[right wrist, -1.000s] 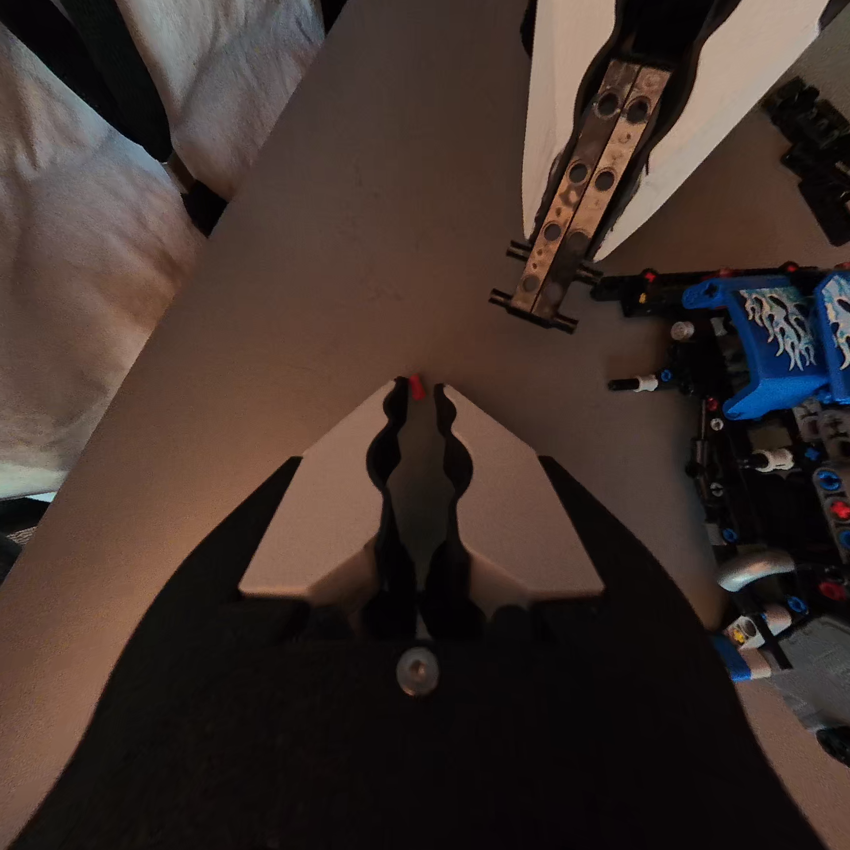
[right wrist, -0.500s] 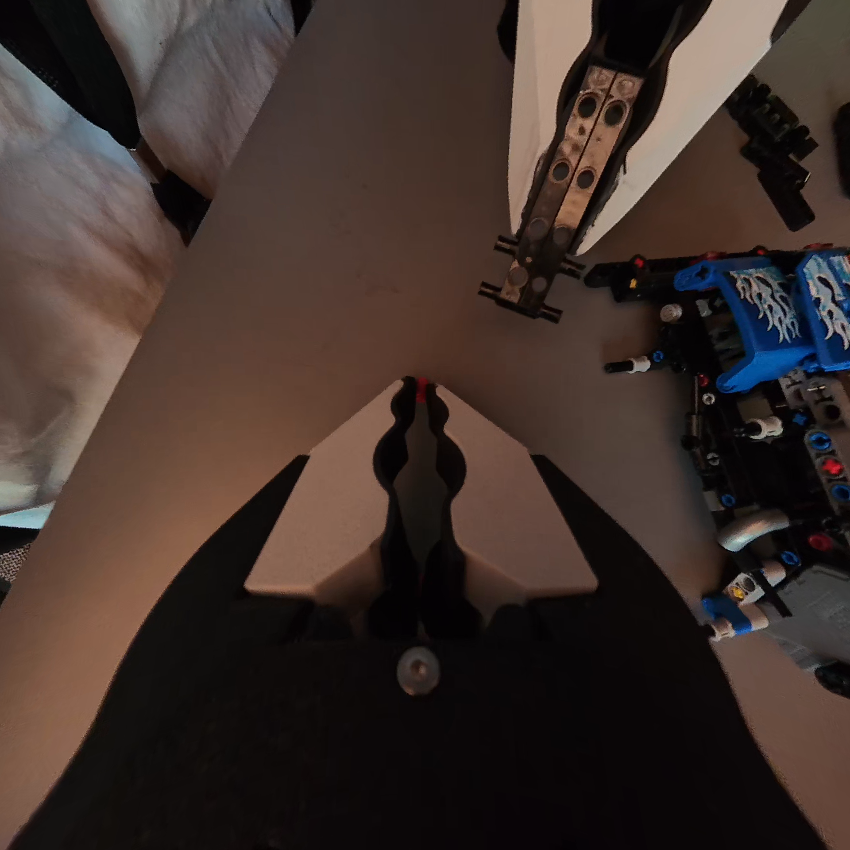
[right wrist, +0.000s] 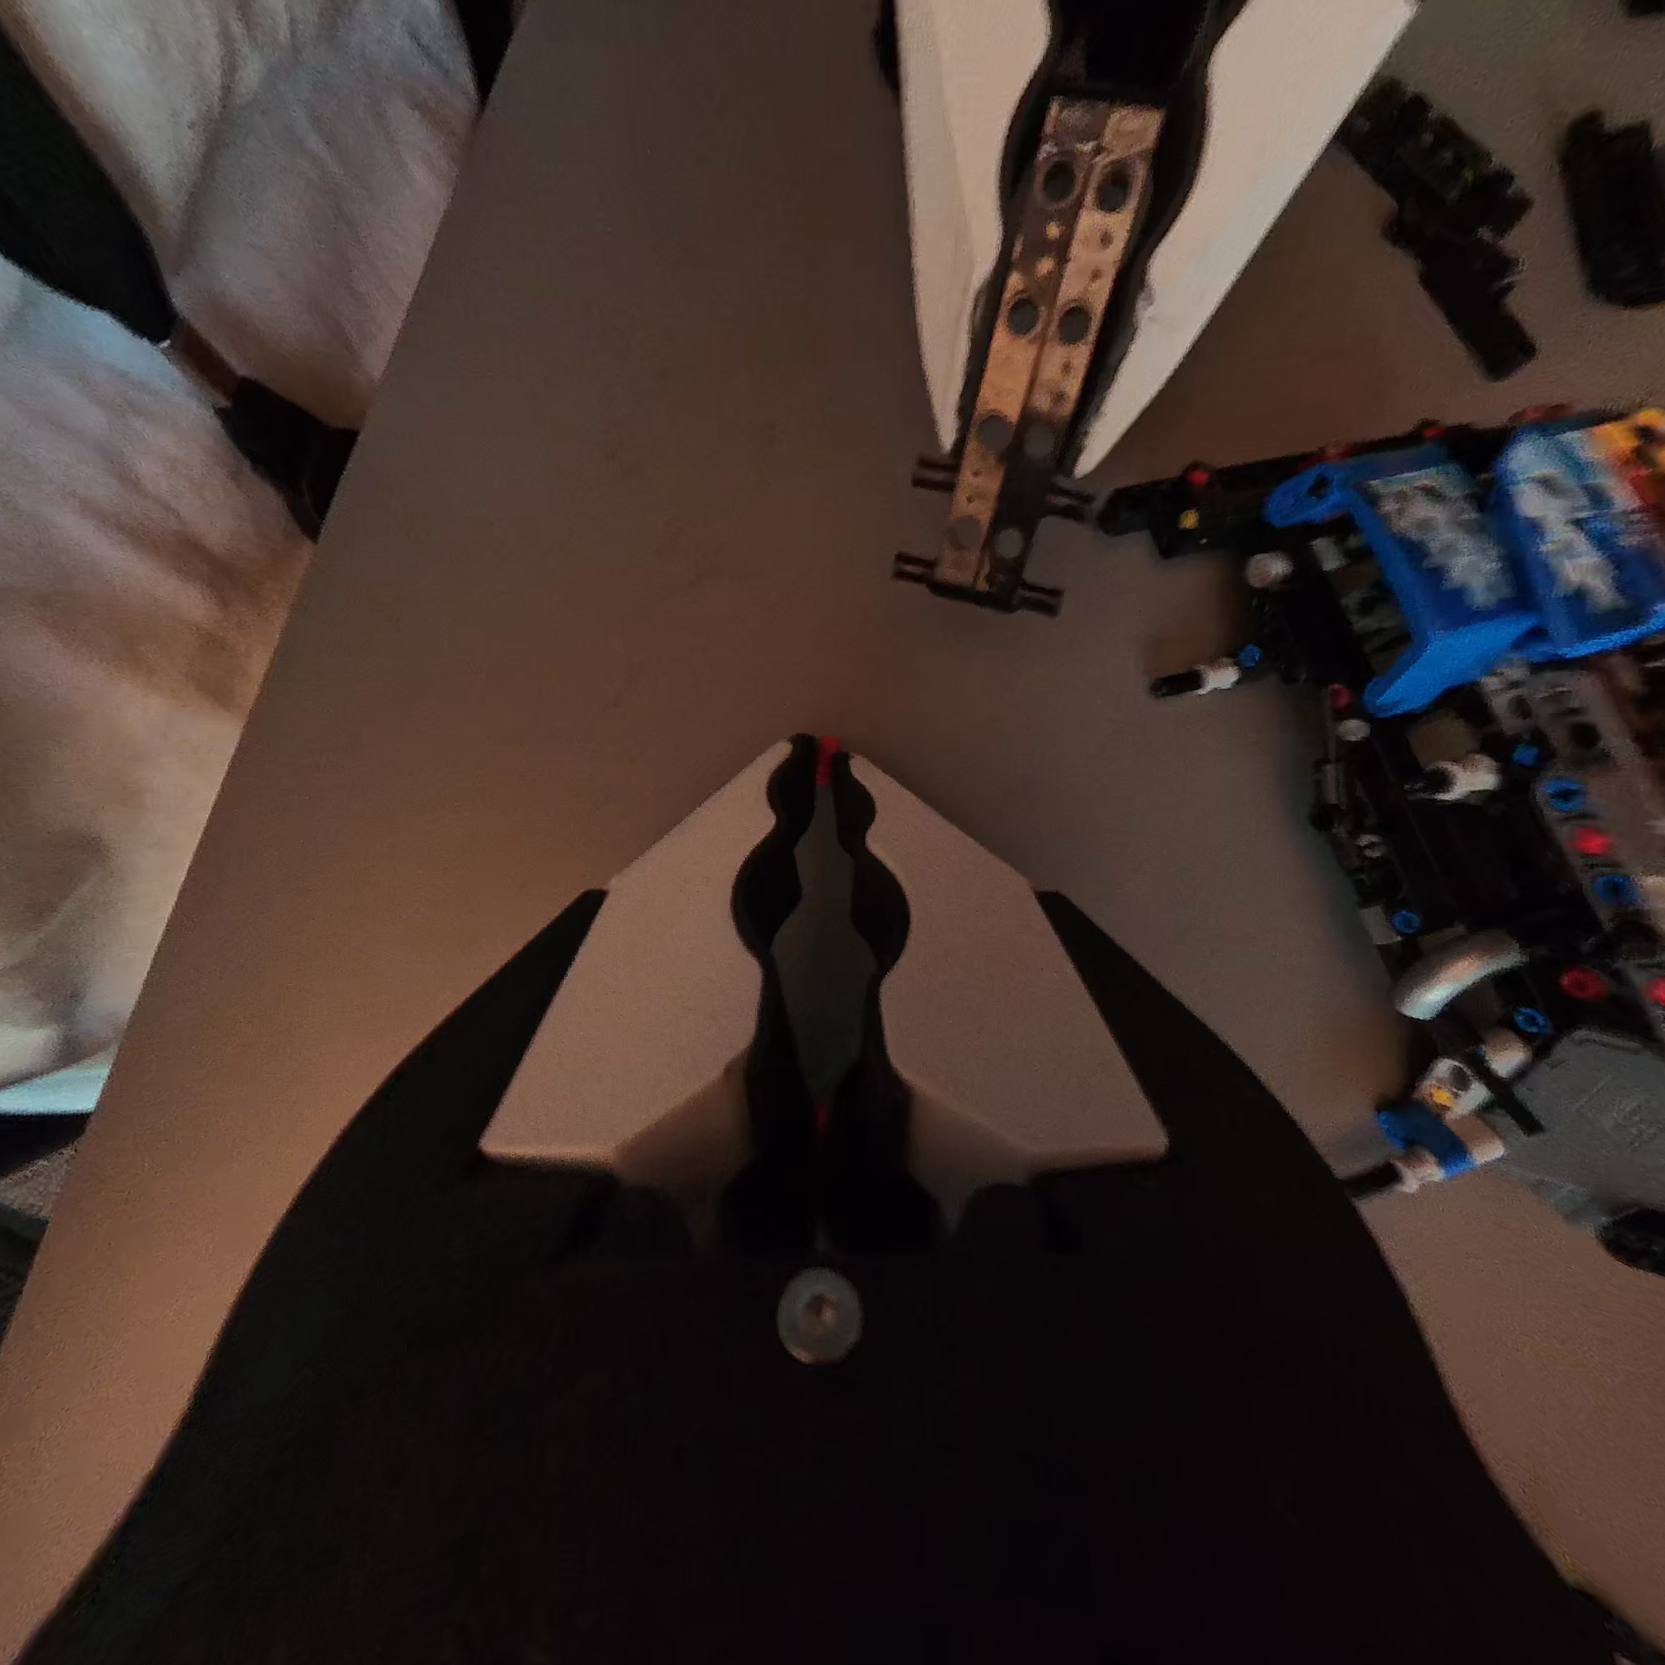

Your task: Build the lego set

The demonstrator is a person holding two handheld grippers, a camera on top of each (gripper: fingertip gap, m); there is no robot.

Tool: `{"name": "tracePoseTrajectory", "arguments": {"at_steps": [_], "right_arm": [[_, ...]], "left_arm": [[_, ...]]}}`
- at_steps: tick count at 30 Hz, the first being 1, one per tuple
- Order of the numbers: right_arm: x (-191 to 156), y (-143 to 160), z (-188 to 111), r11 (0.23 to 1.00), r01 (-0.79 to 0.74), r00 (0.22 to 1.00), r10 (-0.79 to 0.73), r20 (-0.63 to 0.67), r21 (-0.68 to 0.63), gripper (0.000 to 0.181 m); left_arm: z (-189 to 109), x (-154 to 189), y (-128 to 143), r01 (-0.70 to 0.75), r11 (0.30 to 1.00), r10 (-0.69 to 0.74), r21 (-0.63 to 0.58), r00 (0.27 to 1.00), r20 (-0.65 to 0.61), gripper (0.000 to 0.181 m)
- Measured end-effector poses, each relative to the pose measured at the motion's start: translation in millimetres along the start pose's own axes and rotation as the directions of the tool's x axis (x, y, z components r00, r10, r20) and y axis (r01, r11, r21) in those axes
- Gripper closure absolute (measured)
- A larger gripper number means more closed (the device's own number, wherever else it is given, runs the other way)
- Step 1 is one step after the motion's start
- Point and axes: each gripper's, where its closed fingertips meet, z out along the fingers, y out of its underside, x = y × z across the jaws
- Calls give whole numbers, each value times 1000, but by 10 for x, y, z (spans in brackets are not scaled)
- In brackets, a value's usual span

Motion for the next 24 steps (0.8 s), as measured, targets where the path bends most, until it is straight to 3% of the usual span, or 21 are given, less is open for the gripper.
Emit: {"name": "tracePoseTrajectory", "arguments": {"at_steps": [3, 6, 8, 12, 15, 24], "right_arm": [[227, -325, -199, 992, -71, 991, 82, -108, 109, 178], [373, -664, -316, 958, -186, 960, 225, -169, 217, 179], [421, -701, -236, 936, -276, 926, 320, -201, 218, 179], [444, -670, -154, 890, -404, 866, 447, -224, 213, 179], [488, -527, -194, 900, -413, 844, 436, -311, 141, 179], [419, -525, -212, 854, -506, 812, 520, -264, 125, 179]], "left_arm": [[-4, -75, -25, -30, 1000, 30, 7, 997, 65, 166], [-1, -182, -6, -148, 988, 154, -44, 970, 186, 166], [0, -255, 15, -231, 967, 251, -103, 930, 270, 166], [19, -231, -20, -318, 938, 345, -136, 883, 317, 166], [27, -204, -46, -369, 917, 398, -150, 856, 331, 165], [46, -167, -82, -541, 798, 603, -268, 702, 379, 166]]}}
